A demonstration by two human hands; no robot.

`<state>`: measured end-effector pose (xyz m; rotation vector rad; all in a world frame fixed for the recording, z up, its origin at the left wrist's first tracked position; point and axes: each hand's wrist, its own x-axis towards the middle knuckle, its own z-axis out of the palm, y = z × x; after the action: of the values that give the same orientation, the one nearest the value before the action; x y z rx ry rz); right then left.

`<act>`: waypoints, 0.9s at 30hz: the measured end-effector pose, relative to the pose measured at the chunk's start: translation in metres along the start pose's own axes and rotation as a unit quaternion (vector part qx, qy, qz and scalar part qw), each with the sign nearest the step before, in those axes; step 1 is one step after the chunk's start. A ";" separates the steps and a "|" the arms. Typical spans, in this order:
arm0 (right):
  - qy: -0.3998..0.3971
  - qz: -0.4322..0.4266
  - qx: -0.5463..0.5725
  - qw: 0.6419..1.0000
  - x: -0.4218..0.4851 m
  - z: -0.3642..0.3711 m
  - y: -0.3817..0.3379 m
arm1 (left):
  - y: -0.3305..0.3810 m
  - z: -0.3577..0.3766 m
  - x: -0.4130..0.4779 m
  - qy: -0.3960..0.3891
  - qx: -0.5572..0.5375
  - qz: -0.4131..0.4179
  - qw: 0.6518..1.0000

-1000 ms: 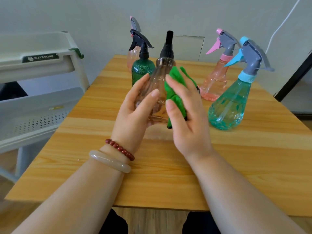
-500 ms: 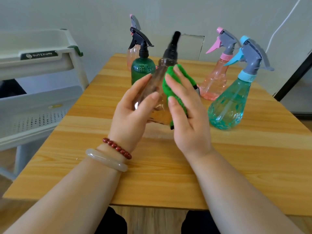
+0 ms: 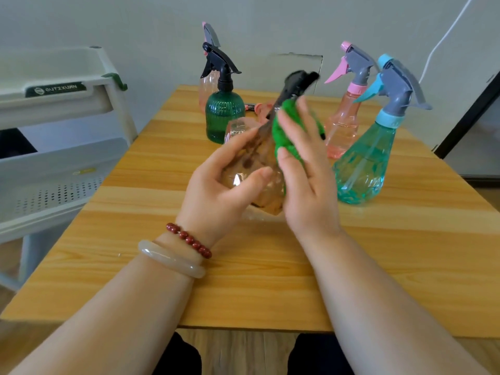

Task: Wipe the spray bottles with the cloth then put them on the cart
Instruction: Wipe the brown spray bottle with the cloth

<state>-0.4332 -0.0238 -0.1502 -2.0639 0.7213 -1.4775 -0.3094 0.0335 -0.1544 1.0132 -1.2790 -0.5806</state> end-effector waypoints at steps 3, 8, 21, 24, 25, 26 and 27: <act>0.030 0.061 0.023 0.997 0.000 -0.003 -0.001 | -0.001 0.005 -0.001 -0.012 0.011 0.007 1.000; -0.066 -0.071 0.020 0.995 -0.007 -0.002 -0.003 | -0.003 -0.004 0.002 0.019 0.041 0.012 0.999; -0.057 -0.082 0.029 0.995 -0.012 0.005 -0.009 | 0.002 -0.003 0.004 0.084 -0.091 -0.068 0.990; -0.061 -0.073 0.027 0.995 -0.010 0.013 -0.011 | 0.003 -0.007 0.006 0.129 -0.122 -0.095 0.980; -0.038 -0.031 0.049 0.998 -0.007 0.014 -0.011 | 0.005 -0.005 0.006 0.130 -0.132 -0.107 0.977; -0.015 0.035 0.090 0.995 -0.005 0.013 -0.012 | 0.005 -0.004 0.005 0.125 -0.142 -0.115 0.975; -0.001 0.099 0.141 0.985 -0.003 0.011 -0.013 | 0.005 0.000 0.004 0.115 -0.148 -0.120 0.975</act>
<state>-0.4223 -0.0115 -0.1469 -1.7290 0.6544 -1.3786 -0.3089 0.0326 -0.1476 0.9579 -0.8422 -0.7906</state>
